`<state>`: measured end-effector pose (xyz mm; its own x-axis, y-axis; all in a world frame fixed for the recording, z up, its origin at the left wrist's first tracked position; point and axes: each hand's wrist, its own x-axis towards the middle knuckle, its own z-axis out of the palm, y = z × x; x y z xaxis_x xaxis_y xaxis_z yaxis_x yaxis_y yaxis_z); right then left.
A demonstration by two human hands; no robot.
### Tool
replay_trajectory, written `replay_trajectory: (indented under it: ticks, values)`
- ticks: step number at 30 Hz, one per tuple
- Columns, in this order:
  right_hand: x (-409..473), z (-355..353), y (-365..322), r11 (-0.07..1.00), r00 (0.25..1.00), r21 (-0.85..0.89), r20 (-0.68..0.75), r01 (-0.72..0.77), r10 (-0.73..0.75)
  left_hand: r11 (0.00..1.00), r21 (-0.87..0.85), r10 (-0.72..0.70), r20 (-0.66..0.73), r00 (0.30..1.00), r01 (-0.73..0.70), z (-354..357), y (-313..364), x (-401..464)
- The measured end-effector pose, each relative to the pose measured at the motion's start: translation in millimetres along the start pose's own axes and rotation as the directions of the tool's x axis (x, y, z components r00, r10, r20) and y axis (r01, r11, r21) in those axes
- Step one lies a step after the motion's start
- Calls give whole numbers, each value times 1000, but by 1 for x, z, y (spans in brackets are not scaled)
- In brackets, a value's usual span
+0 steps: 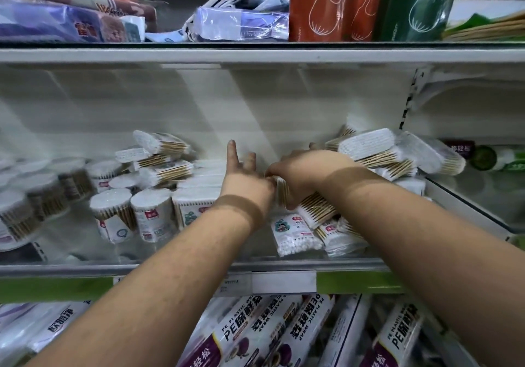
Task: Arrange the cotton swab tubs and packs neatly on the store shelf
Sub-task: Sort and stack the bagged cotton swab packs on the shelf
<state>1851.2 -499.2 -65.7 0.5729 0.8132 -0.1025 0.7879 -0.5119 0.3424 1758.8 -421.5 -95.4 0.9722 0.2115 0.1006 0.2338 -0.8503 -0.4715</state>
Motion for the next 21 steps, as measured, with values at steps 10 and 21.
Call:
replay_trajectory:
  ticks: [10, 21]
  values:
    - [13, 9, 2, 998, 999, 42, -14, -43, 44, 997, -76, -25, 66, 997, 30, 9, 2, 11]
    - [19, 23, 31, 917, 863, 392, -487, 79, 134, 953, -267, -198, -187, 962, 144, 5, -7, 21]
